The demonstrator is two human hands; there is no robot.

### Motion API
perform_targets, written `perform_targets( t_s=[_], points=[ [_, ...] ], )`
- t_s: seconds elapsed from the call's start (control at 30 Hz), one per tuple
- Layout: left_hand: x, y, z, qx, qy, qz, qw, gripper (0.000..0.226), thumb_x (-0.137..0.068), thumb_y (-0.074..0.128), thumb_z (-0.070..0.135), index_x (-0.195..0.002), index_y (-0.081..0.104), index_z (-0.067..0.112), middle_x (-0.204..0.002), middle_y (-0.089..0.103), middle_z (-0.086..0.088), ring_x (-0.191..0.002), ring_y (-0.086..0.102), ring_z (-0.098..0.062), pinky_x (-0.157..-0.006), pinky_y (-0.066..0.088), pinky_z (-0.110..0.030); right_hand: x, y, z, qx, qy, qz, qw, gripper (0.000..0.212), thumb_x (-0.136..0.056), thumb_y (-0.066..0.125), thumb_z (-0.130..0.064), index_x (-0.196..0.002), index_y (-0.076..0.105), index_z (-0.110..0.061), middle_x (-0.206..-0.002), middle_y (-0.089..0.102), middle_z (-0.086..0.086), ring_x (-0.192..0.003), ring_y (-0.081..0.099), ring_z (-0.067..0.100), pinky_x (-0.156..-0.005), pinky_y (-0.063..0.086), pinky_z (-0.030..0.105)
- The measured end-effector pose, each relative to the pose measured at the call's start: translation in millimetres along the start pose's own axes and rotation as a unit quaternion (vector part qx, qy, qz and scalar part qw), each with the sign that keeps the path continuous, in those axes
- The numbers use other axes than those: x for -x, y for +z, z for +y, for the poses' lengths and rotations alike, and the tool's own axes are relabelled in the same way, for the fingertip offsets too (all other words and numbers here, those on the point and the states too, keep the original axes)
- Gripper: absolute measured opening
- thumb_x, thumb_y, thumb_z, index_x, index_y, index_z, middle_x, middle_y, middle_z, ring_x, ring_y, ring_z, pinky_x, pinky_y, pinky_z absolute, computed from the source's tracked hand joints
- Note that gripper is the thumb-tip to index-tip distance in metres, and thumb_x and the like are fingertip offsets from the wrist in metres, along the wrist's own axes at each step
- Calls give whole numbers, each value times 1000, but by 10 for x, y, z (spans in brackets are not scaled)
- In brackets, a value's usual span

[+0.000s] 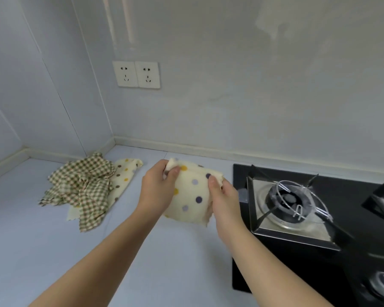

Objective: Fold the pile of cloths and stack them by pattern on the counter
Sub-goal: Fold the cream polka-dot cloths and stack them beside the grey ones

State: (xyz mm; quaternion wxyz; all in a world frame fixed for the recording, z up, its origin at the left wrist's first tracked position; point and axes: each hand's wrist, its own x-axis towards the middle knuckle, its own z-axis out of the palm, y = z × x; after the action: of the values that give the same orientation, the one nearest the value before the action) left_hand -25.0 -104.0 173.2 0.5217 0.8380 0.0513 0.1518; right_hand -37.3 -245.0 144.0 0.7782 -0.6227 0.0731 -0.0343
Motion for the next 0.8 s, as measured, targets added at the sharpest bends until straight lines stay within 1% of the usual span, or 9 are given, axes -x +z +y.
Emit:
perform_targets(
  t_s=[0.1, 0.17, 0.27, 0.33, 0.4, 0.53, 0.67, 0.73, 0.8],
  points=[
    [57, -41, 478, 26, -4, 2, 1000, 21, -96, 52, 19, -76, 53, 13, -70, 54, -1, -62, 46, -14, -49, 34, -14, 53, -119, -479, 22, -27, 20, 999, 17, -99, 53, -19, -89, 67, -23, -81, 71, -5, -73, 68, 7, -61, 51, 19],
    [141, -46, 773, 53, -19, -11, 998, 17, -96, 52, 21, -83, 58, 11, -79, 61, -8, -69, 53, -18, -60, 42, -25, 133, -251, -789, 34, -20, 15, 999, 16, -98, 54, -22, -92, 68, -23, -89, 73, -1, -80, 69, 14, -69, 54, 27],
    [330, 19, 1150, 132, -68, -68, 987, 11, -95, 54, 21, -94, 62, 14, -95, 68, -10, -87, 65, -26, -74, 53, -42, 270, -537, -1177, 33, 19, -6, 999, 16, -96, 56, -26, -90, 71, -24, -95, 74, 5, -83, 69, 21, -77, 55, 39],
    [519, 135, 1379, 167, -94, -95, 977, 8, -92, 58, 17, -99, 61, 14, -98, 69, -11, -89, 66, -29, -71, 52, -40, 383, -816, -1393, 46, 47, -5, 998, 21, -92, 59, -34, -77, 73, -27, -92, 74, 6, -82, 69, 24, -78, 55, 42],
    [708, 273, 1571, 196, -109, -112, 968, 12, -90, 60, 13, -102, 62, 14, -97, 70, -10, -85, 67, -27, -63, 50, -33, 511, -1088, -1554, 70, 45, 1, 997, 23, -92, 60, -37, -76, 72, -26, -92, 73, 7, -84, 69, 26, -80, 55, 44],
    [1150, 702, 1997, 204, -107, -131, 964, 13, -93, 58, 22, -96, 65, 11, -87, 70, -7, -73, 66, -19, -56, 50, -29, 782, -1752, -1826, 102, 21, 28, 994, 21, -96, 55, -36, -88, 69, -22, -91, 73, 4, -84, 69, 23, -72, 55, 36],
    [1366, 1191, 2324, 178, -99, -99, 974, 25, -94, 52, 31, -89, 61, 8, -84, 65, -14, -75, 61, -24, -67, 52, -41, 827, -2182, -1949, 114, -16, 83, 990, 24, -99, 48, -32, -87, 65, -20, -86, 69, 3, -78, 65, 16, -64, 50, 25],
    [1386, 1420, 2455, 187, -94, -110, 972, 36, -90, 51, 42, -87, 58, 7, -81, 62, -12, -73, 60, -24, -66, 50, -39, 803, -2332, -1949, 120, -37, 112, 986, 26, -100, 46, -31, -87, 63, -15, -87, 69, 6, -77, 65, 17, -61, 48, 21],
    [1347, 1643, 2565, 183, -94, -134, 969, 35, -91, 53, 43, -86, 61, 9, -82, 67, -8, -75, 65, -24, -69, 52, -40, 752, -2490, -1986, 121, -51, 126, 983, 26, -100, 46, -30, -86, 60, -13, -81, 69, 1, -73, 66, 12, -60, 48, 21]
  ],
)
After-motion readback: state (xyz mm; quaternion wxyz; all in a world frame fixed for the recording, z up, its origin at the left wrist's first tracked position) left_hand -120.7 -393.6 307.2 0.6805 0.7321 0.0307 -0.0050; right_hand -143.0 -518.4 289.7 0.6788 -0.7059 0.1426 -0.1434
